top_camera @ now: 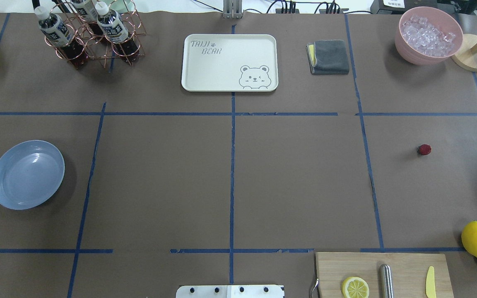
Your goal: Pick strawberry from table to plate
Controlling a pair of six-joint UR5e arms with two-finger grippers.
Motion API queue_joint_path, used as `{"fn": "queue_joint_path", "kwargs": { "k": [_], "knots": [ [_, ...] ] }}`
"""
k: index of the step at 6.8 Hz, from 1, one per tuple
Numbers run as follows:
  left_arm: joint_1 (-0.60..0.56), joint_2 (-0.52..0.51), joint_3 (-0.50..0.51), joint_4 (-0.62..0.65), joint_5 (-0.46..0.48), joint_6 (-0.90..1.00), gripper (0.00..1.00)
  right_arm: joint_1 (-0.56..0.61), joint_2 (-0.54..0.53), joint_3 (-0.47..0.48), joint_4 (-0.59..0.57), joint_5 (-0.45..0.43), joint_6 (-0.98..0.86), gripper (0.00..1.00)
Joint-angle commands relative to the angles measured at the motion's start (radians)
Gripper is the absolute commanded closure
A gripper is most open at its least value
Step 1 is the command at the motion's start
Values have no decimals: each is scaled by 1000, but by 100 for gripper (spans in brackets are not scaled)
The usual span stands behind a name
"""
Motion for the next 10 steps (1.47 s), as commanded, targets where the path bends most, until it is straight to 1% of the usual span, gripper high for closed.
{"fn": "queue_joint_path", "kwargs": {
  "k": [1, 3, 4, 5, 6, 7, 8, 9, 10],
  "knots": [
    [-2, 9, -1, -5, -3, -1, 0, 4, 3, -1, 0, 1, 2, 0],
    [1, -3, -14, -14, -6, -1, 0, 2, 7, 3, 0, 8, 5, 0],
    [1, -5, -13, -83, -6, -5, 0, 2, 13, 8, 2, 8, 7, 0],
    [7, 1, -8, -122, -8, -115, 0, 2, 26, 14, 3, 6, 5, 0],
    [49, 41, -4, -250, -12, -219, 0, 2, 69, 13, 2, 8, 8, 0],
    [113, 76, 1, -377, -6, -354, 0, 2, 95, 0, 2, 8, 62, 0],
    [153, 113, 21, -486, -6, -428, 0, 1, 94, 5, 2, 8, 83, 0],
    [185, 139, 25, -558, -5, -505, 0, 1, 94, 8, 2, 8, 84, 0],
    [236, 167, 25, -667, -3, -638, 0, 1, 96, 11, 3, 9, 84, 0]
  ]
}}
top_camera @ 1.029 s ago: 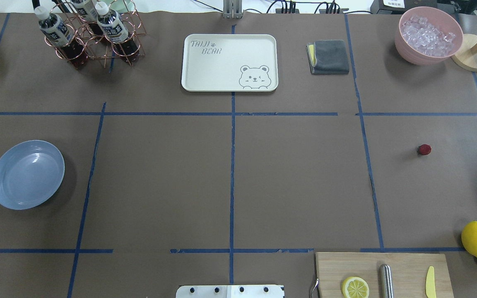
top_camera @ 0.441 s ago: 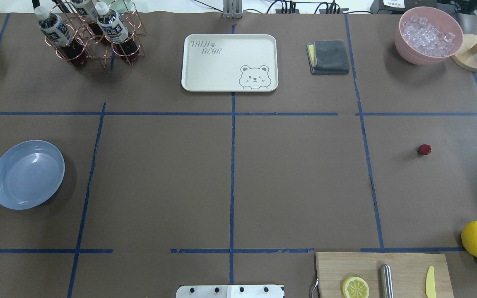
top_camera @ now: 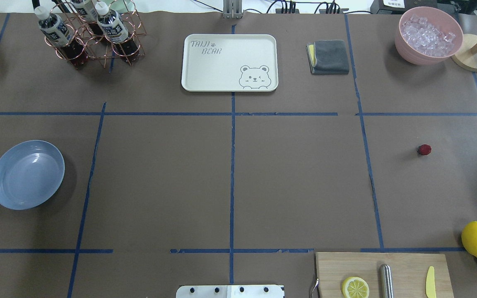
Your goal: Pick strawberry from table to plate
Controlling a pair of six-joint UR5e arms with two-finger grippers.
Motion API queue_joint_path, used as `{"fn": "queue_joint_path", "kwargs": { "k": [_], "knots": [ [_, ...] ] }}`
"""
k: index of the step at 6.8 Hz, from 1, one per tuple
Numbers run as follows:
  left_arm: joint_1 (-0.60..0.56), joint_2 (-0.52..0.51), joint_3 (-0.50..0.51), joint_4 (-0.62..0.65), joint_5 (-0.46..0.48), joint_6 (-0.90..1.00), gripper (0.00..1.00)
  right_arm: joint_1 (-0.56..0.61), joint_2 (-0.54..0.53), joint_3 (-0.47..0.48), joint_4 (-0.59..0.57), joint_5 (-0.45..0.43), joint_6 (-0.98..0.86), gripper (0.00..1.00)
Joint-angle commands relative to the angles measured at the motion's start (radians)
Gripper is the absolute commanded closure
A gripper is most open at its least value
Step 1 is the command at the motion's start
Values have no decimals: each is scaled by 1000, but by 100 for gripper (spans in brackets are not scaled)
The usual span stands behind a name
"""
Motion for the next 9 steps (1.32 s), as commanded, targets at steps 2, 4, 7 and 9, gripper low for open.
{"fn": "queue_joint_path", "kwargs": {
  "k": [2, 4, 7, 9],
  "knots": [
    [184, 50, 8, -217, 86, -319, 3, -2, 3, 2, 0, 1, 6, 0],
    [295, 50, 22, -279, 176, -443, 5, -2, 3, 2, 0, 7, 8, 0],
    [390, 50, 57, -340, 215, -487, 11, -2, 1, -1, -2, 43, 8, 0],
    [430, 50, 64, -342, 214, -487, 20, -2, 1, 2, -2, 44, 11, 0]
  ]
}}
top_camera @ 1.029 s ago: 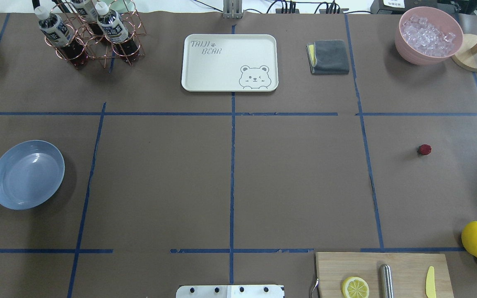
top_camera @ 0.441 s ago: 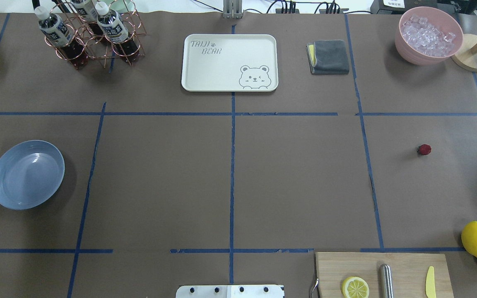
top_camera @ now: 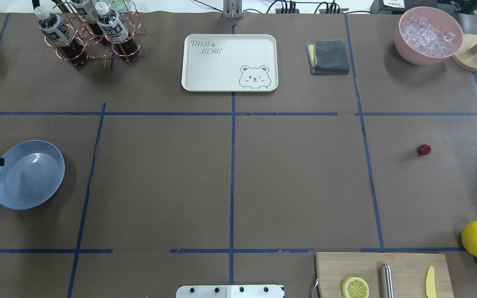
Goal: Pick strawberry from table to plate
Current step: 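Lower the left gripper to the rim of the light blue plate and grasp it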
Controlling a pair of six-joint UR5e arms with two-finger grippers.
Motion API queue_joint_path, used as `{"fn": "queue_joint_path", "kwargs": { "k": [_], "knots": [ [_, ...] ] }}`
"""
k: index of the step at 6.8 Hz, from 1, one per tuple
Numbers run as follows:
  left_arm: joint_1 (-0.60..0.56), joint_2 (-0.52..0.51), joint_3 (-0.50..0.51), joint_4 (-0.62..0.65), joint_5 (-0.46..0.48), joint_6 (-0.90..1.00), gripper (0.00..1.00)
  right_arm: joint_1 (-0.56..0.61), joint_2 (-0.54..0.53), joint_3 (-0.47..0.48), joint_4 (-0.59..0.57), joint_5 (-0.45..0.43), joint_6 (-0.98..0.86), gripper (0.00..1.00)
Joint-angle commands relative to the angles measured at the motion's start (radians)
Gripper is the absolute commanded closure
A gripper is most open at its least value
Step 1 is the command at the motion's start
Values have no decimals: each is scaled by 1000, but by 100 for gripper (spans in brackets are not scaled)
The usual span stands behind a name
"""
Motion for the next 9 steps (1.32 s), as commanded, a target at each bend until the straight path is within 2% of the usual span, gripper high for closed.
{"fn": "queue_joint_path", "kwargs": {
  "k": [1, 3, 6, 9],
  "knots": [
    [28, 0, 4, -5, 0, -4, 30, 0, 0, 5, 0, 2, 7, 0],
    [28, 0, 4, -4, 0, -3, 51, 0, -2, 11, 0, 7, 7, 0],
    [37, 0, 4, -2, -1, -3, 66, 2, -2, 12, 1, 7, 7, 0],
    [45, 0, 6, -1, -1, -3, 66, 2, -8, 26, 0, 11, 7, 0]
  ]
}}
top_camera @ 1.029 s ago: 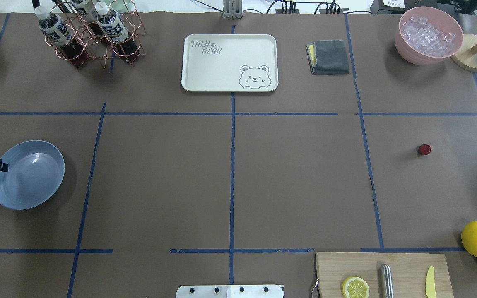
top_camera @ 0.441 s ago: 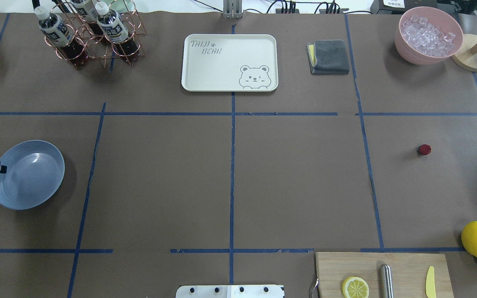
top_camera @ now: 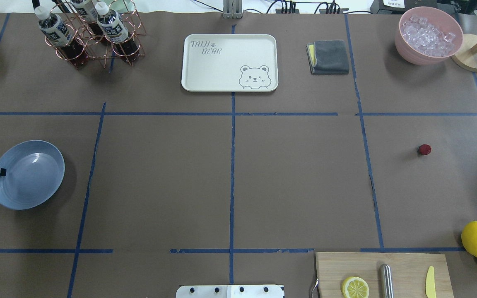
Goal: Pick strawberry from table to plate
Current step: 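Lower the left gripper to the rim of the light blue plate and grasp it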
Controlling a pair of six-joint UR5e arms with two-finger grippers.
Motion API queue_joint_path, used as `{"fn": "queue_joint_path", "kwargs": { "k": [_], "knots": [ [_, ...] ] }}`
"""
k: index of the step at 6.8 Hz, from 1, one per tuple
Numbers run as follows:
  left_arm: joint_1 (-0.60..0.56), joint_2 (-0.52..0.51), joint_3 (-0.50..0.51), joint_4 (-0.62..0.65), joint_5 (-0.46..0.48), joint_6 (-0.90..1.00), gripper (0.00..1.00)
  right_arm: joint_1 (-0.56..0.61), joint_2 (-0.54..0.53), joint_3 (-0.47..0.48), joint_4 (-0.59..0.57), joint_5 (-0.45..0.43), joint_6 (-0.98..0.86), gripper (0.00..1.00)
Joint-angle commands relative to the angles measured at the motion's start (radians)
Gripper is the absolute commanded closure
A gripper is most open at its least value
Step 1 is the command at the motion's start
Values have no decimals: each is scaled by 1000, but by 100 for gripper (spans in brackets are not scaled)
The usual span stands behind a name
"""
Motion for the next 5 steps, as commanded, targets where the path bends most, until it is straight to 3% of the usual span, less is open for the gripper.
{"fn": "queue_joint_path", "kwargs": {
  "k": [1, 2, 3, 5],
  "knots": [
    [2, 0, 0, 1, 0, 0, 67, 0, -7, 15, -1, 3, 0, 0],
    [4, 2, 0, 3, 0, 0, 79, 0, -7, 15, -1, 3, 2, 0],
    [4, 9, -1, 4, -6, 2, 100, 0, -7, 15, -1, 3, 2, 0],
    [-10, 37, -58, 10, -34, 9, 100, 0, -6, 17, -1, 3, 2, 0]
  ]
}}
